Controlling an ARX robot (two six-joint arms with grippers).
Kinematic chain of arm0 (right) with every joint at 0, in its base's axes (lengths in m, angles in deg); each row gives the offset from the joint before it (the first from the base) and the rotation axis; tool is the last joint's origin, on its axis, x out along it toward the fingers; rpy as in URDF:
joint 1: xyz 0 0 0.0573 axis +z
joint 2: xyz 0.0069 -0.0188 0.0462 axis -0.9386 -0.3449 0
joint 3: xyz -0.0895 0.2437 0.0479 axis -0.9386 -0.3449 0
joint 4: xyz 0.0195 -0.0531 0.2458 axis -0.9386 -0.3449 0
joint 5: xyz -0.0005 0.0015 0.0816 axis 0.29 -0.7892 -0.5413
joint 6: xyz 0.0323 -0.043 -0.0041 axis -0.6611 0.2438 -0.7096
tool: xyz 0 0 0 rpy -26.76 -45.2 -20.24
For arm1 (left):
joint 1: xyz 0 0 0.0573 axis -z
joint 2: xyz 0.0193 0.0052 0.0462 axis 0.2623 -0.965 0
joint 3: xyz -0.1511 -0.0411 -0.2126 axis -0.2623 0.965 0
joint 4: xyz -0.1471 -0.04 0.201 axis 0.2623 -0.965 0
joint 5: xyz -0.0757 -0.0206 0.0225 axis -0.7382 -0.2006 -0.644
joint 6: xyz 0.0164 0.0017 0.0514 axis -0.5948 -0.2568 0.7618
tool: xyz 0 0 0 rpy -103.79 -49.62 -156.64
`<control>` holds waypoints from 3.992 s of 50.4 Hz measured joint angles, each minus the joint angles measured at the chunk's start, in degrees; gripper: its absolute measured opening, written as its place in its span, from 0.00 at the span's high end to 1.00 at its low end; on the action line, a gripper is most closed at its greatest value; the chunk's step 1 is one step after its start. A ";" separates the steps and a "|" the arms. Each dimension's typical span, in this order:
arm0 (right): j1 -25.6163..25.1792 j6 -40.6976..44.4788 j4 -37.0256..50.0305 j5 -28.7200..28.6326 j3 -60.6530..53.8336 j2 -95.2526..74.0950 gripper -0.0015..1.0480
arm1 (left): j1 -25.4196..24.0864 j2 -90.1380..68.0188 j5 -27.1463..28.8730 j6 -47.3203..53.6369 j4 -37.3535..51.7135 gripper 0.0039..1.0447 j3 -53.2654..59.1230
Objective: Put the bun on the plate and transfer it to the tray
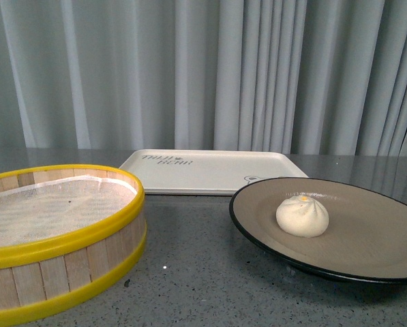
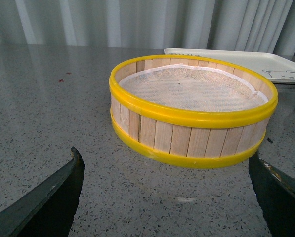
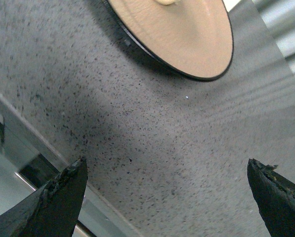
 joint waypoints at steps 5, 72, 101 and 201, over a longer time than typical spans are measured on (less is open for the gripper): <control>1.07 10.16 0.90 0.26 1.70 -3.89 0.08 | 0.00 -0.02 0.00 0.00 0.00 0.06 0.00; 15.89 27.32 29.59 0.39 12.52 -47.17 0.60 | 0.00 0.00 0.00 0.00 0.00 0.06 0.00; 15.85 33.94 41.62 4.55 8.20 -46.07 0.97 | 0.00 0.00 0.00 0.00 0.00 0.06 0.00; 13.92 38.80 24.37 -3.41 71.76 -94.47 0.60 | 0.00 0.00 0.00 0.00 0.00 0.06 0.00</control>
